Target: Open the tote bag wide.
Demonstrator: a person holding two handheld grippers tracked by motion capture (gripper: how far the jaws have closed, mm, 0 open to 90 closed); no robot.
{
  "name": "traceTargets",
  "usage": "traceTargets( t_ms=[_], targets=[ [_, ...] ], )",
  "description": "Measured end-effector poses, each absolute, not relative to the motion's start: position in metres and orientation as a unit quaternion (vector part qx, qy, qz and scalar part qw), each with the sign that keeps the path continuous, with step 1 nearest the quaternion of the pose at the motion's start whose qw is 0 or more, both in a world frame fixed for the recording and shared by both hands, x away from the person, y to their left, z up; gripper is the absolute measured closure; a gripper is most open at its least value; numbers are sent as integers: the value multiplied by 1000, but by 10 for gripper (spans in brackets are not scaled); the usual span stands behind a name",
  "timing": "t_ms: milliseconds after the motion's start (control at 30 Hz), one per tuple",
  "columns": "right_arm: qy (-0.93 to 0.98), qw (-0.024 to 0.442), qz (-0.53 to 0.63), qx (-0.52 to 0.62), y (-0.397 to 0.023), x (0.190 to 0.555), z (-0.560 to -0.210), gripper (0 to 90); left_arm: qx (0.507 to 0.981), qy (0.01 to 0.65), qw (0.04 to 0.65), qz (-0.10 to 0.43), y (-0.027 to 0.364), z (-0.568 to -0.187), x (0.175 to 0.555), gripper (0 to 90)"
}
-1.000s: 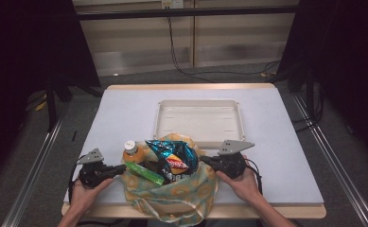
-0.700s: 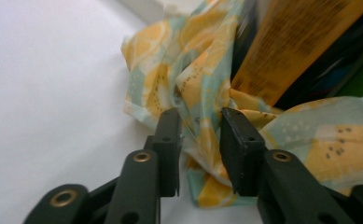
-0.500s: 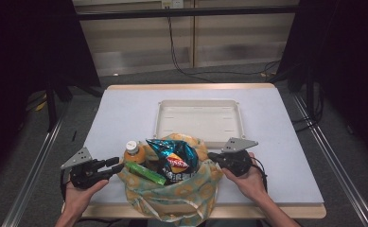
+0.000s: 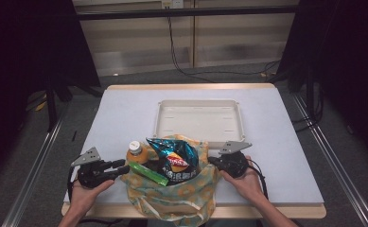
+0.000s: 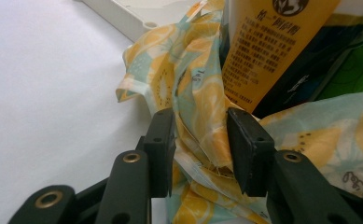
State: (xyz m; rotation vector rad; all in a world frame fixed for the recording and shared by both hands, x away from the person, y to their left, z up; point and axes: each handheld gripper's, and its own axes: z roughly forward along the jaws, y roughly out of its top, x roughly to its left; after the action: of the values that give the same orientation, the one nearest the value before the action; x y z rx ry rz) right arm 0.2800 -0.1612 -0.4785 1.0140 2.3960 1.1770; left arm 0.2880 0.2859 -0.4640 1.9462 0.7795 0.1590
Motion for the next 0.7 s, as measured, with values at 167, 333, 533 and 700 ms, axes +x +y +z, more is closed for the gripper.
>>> traceTargets(
  t_ms=[167, 333, 533, 700],
  targets=[
    [833, 138, 408, 348, -161, 281, -482, 900, 808, 324, 489, 64, 286, -466, 289, 588],
    [820, 147, 426, 352, -167, 280, -471, 769, 798, 324, 502, 77, 293, -457, 283, 528],
    [790, 153, 480, 349, -175, 269, -440, 619, 784, 318, 523, 99, 292, -435, 272, 493],
    [778, 157, 514, 326, -177, 245, -416, 536, 784, 312, 524, 115, 294, -423, 258, 468]
  ],
)
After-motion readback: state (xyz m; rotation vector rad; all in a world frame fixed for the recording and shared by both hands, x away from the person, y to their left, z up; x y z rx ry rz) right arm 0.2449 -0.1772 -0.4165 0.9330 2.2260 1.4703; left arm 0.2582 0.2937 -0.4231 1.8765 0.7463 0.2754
